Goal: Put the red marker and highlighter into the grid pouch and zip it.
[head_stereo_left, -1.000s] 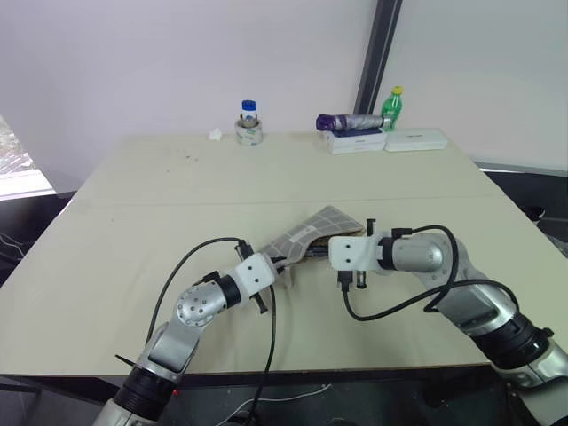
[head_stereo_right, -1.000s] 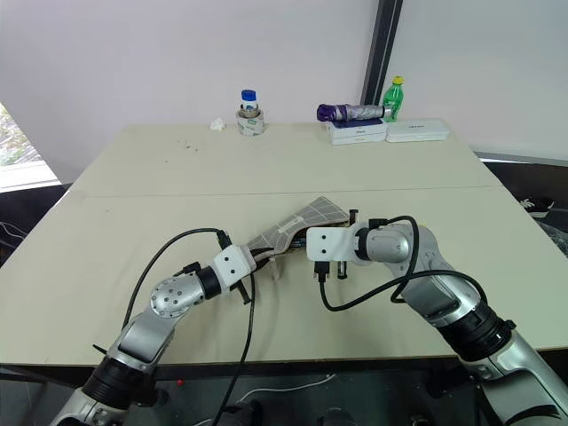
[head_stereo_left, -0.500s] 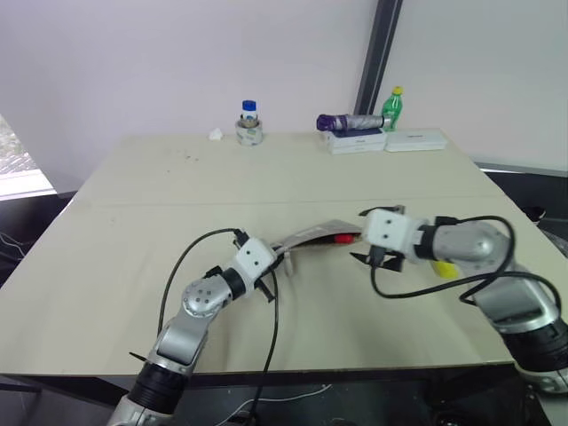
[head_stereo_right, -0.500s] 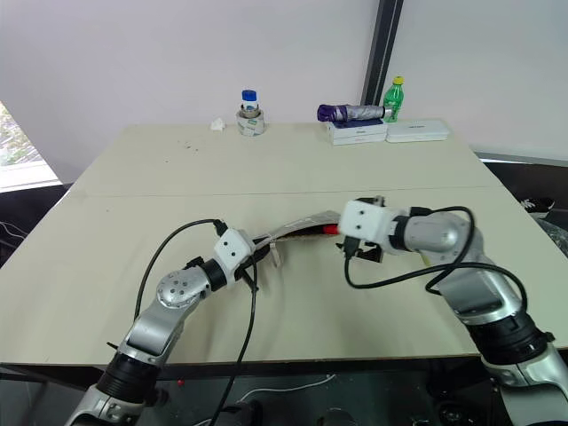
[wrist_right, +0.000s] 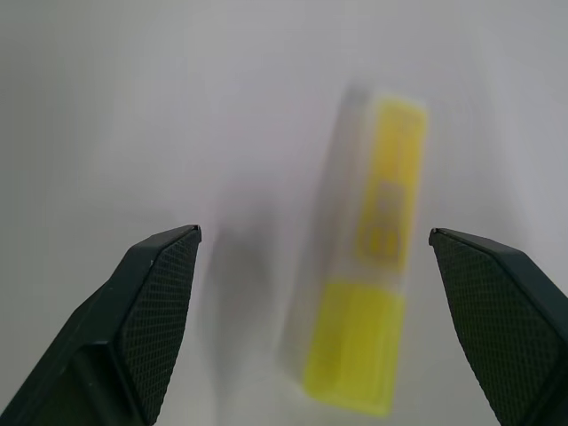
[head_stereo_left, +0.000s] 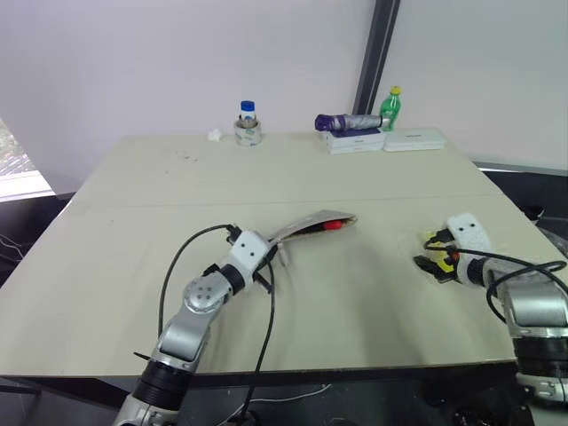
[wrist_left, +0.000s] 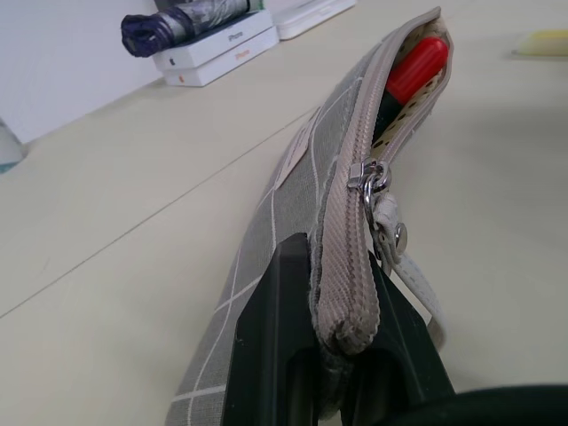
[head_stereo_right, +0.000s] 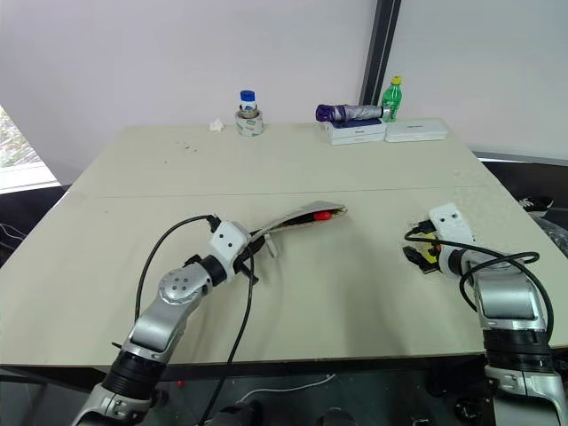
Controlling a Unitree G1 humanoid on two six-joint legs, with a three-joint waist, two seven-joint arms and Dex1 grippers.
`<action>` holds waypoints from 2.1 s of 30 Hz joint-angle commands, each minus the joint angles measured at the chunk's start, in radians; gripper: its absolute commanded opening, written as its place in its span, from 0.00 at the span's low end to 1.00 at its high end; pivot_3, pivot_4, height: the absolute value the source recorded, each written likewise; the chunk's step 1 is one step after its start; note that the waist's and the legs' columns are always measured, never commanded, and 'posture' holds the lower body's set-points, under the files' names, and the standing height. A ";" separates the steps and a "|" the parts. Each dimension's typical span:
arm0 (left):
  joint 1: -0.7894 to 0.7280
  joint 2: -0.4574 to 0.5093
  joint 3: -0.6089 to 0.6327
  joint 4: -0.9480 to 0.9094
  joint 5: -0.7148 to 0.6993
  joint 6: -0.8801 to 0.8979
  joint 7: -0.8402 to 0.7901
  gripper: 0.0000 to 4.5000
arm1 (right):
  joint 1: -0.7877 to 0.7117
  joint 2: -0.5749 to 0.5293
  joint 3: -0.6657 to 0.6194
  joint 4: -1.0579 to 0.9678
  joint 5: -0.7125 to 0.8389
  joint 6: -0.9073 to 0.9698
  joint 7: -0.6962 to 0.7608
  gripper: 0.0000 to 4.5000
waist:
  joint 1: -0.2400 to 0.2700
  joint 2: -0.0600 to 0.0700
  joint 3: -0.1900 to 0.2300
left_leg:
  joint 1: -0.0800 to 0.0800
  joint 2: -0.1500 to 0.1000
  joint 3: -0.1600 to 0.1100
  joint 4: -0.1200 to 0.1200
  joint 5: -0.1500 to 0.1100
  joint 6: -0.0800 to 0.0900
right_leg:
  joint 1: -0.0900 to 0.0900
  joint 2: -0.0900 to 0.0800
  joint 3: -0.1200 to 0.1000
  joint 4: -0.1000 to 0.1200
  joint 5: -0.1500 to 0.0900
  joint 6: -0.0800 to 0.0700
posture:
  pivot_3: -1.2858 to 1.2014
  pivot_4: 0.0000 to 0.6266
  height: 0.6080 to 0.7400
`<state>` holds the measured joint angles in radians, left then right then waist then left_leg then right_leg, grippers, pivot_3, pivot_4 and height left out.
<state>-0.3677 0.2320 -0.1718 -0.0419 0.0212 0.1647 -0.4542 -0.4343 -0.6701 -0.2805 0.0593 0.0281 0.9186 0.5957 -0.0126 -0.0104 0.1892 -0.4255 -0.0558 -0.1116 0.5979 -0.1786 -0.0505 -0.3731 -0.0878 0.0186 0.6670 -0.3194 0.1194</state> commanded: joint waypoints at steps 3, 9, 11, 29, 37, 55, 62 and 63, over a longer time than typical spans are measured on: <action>-0.015 0.000 0.007 -0.019 -0.002 -0.024 0.009 0.00 | -0.010 0.007 -0.055 0.058 0.044 0.014 -0.072 0.95 | -0.001 0.000 0.000 | 0.000 0.000 0.001 0.000 0.000 0.000 | 0.000 0.000 0.000 0.000 0.000 0.000 | 0.52 0.24 1.00; -0.011 0.005 0.007 -0.023 -0.003 -0.026 0.006 0.00 | -0.024 0.027 -0.112 0.084 0.122 0.051 -0.112 0.53 | -0.001 0.000 0.000 | 0.000 0.000 0.002 0.000 0.000 0.000 | 0.001 0.000 0.000 0.000 0.000 0.000 | 0.52 0.24 1.00; -0.013 0.006 0.007 -0.020 -0.003 -0.027 0.005 0.00 | -0.025 0.022 -0.112 0.079 0.136 0.053 -0.119 0.28 | -0.001 0.000 0.000 | 0.000 0.000 0.002 0.000 0.000 0.000 | 0.000 0.000 0.000 0.000 0.000 0.000 | 0.52 0.24 1.00; -0.021 0.035 -0.028 -0.011 0.030 -0.088 -0.021 0.00 | 0.033 -0.259 0.284 -0.428 0.115 -0.319 0.268 0.19 | 0.002 0.001 0.000 | 0.000 0.000 0.001 0.003 0.000 0.000 | 0.001 0.000 -0.001 0.000 0.000 0.001 | 0.52 0.24 1.00; -0.016 0.041 -0.046 -0.015 0.048 -0.117 -0.030 0.00 | -0.032 -0.254 0.358 -0.387 0.093 -0.297 0.279 0.19 | 0.002 0.001 0.000 | -0.001 0.000 -0.001 0.002 0.000 0.000 | 0.001 0.000 -0.001 -0.001 0.000 0.001 | 0.52 0.24 1.00; -0.015 0.091 -0.154 -0.001 0.124 -0.289 -0.118 0.00 | -0.143 -0.225 0.515 -0.397 0.008 -0.295 0.340 0.19 | -0.001 0.002 0.000 | 0.000 0.001 -0.001 0.001 0.000 0.000 | 0.000 0.000 0.000 -0.001 0.000 0.001 | 0.52 0.24 1.00; -0.003 0.084 -0.145 -0.021 0.105 -0.261 -0.139 0.00 | -0.173 -0.201 0.516 -0.388 -0.001 -0.311 0.359 0.42 | 0.002 0.002 0.000 | -0.001 0.000 -0.001 0.001 0.000 0.000 | 0.000 -0.001 -0.001 -0.001 0.000 0.001 | 0.52 0.24 1.00; -0.001 0.079 -0.137 -0.024 0.097 -0.248 -0.137 0.00 | -0.173 -0.203 0.508 -0.387 0.001 -0.314 0.360 0.51 | 0.001 0.002 0.000 | -0.001 0.000 -0.001 0.001 0.000 0.001 | 0.000 -0.001 -0.001 -0.001 0.000 0.001 | 0.52 0.24 1.00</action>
<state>-0.3674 0.3250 -0.3195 -0.0162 0.1466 -0.0888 -0.5889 -0.5803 -0.8719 0.2633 -0.3055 0.0231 0.6239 0.9517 -0.0112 -0.0088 0.1892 -0.4263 -0.0553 -0.1130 0.5991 -0.1790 -0.0500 -0.3730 -0.0886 0.0181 0.6660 -0.3194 0.1202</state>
